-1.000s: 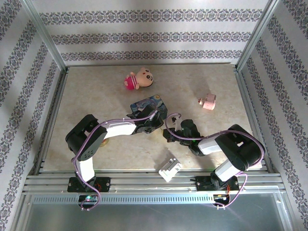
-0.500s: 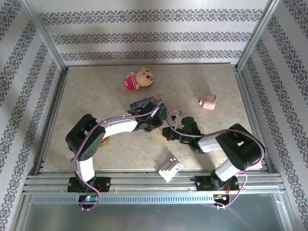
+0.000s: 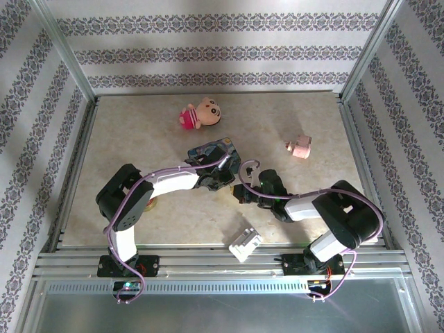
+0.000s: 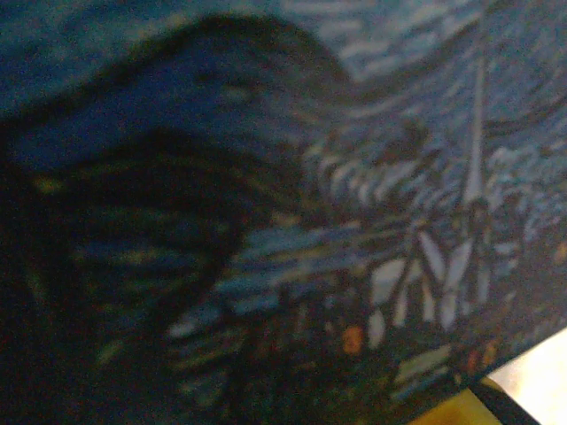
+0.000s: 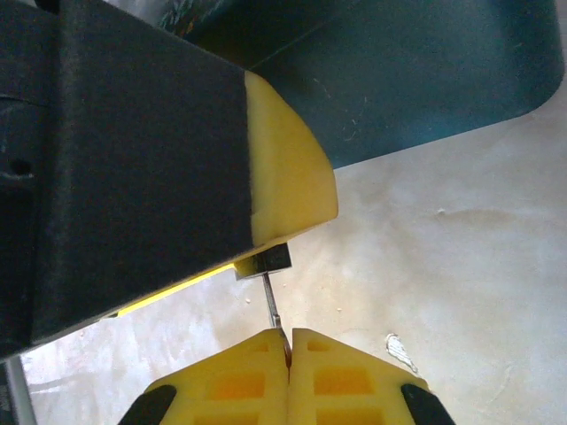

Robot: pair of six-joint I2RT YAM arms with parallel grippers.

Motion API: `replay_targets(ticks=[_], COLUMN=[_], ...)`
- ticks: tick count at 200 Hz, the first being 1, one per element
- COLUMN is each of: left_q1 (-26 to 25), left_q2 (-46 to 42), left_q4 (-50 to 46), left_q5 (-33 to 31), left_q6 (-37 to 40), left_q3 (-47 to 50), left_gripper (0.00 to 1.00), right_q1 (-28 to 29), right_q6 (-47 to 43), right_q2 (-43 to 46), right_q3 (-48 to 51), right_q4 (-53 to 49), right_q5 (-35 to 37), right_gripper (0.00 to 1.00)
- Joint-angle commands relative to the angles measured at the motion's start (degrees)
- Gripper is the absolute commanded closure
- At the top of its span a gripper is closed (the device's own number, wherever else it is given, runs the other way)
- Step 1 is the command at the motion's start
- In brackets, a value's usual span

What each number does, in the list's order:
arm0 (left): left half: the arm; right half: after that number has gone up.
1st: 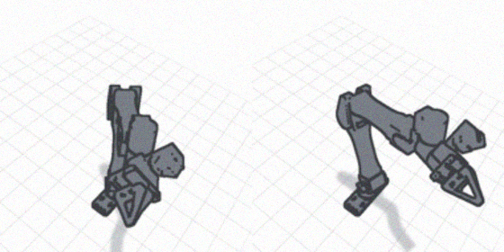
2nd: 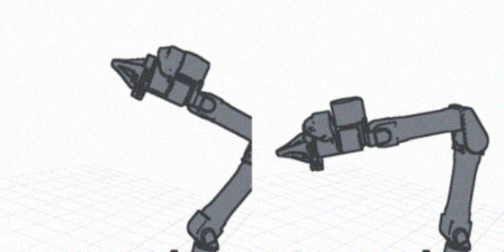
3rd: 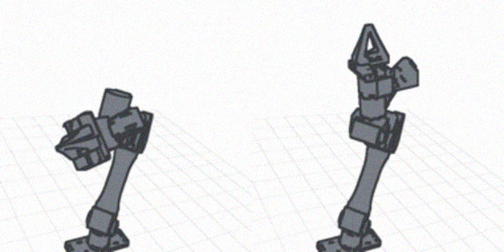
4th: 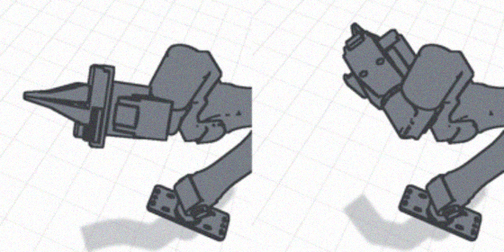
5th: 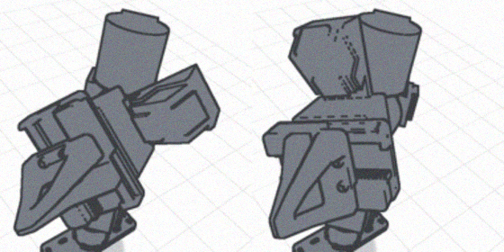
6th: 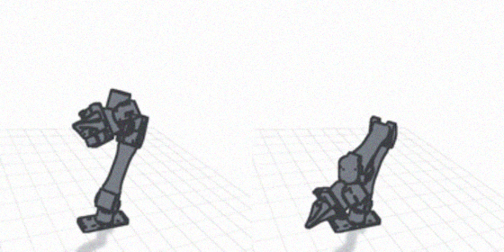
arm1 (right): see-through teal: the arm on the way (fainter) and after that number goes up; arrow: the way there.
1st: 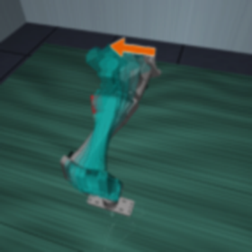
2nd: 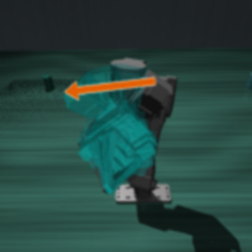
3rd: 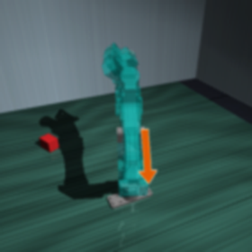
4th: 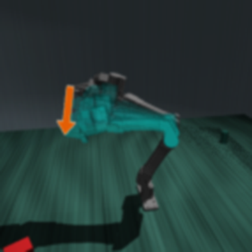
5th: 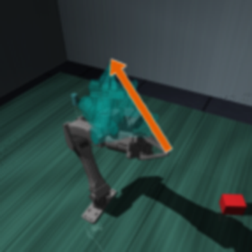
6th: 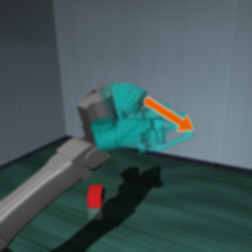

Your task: Unlock the padlock with the key

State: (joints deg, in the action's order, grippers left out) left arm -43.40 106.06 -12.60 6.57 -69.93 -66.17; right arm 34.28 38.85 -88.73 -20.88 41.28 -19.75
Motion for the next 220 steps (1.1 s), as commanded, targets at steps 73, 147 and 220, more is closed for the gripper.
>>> replay_targets(ticks=[73, 147, 220], left_q1=[-1.0, -1.1, -1.1], left_q2=[1.2, 1.9, 2.2], left_q4=[-0.6, -0.1, 1.0], left_q5=[7.6, 8.1, 8.7], left_q6=[-2.8, -3.2, -4.3], left_q3=[-0.9, -0.6, -0.2], left_gripper=[1.00, 1.00, 1.00], right_q1=[0.7, 4.8, 5.8], right_q6=[-2.5, -4.4, -6.2], right_q2=[0.8, 1.2, 1.0], right_q3=[-4.8, -5.2, -5.3], right_q4=[1.7, 1.6, 5.5], right_q5=[10.3, 21.0, 20.6], right_gripper=[1.00, 1.00, 1.00])
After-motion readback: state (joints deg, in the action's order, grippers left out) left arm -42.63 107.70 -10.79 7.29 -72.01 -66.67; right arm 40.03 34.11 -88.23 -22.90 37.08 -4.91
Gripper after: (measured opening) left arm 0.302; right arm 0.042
